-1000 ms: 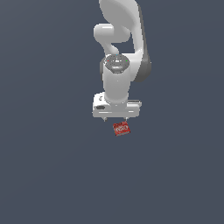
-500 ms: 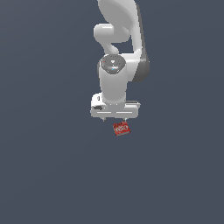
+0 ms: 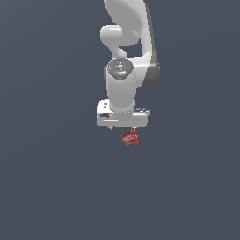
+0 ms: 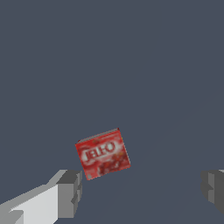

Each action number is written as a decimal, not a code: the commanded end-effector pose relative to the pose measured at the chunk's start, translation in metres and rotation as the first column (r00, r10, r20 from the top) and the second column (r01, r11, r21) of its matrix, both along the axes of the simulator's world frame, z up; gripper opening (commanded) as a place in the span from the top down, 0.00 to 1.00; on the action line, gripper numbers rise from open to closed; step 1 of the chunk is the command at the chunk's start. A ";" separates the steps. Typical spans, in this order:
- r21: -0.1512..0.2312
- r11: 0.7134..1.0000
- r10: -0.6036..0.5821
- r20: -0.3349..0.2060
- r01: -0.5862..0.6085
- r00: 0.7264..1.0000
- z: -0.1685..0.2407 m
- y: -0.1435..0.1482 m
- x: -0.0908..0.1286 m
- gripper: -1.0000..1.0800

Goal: Pick up the object and move it to a goal position.

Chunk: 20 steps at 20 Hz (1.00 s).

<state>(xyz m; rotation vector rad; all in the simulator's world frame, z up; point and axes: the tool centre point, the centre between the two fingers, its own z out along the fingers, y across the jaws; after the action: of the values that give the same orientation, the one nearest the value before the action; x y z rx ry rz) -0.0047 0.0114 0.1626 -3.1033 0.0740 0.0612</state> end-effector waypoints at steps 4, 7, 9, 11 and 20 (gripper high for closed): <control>-0.001 0.999 -0.037 -0.001 0.037 0.999 -0.003 0.002 -0.001 0.04; -0.002 0.997 -0.073 -0.002 0.073 0.997 -0.007 0.004 -0.002 0.04; -0.003 0.995 -0.102 -0.002 0.102 0.995 -0.009 0.005 -0.002 0.04; -0.005 0.991 -0.137 -0.003 0.137 0.991 -0.012 0.007 -0.003 0.04; -0.014 0.941 -0.339 -0.004 0.339 0.941 -0.030 0.017 -0.008 0.04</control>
<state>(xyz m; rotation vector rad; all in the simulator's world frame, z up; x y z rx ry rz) -0.0119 0.0264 0.1359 -3.0609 0.5493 0.0602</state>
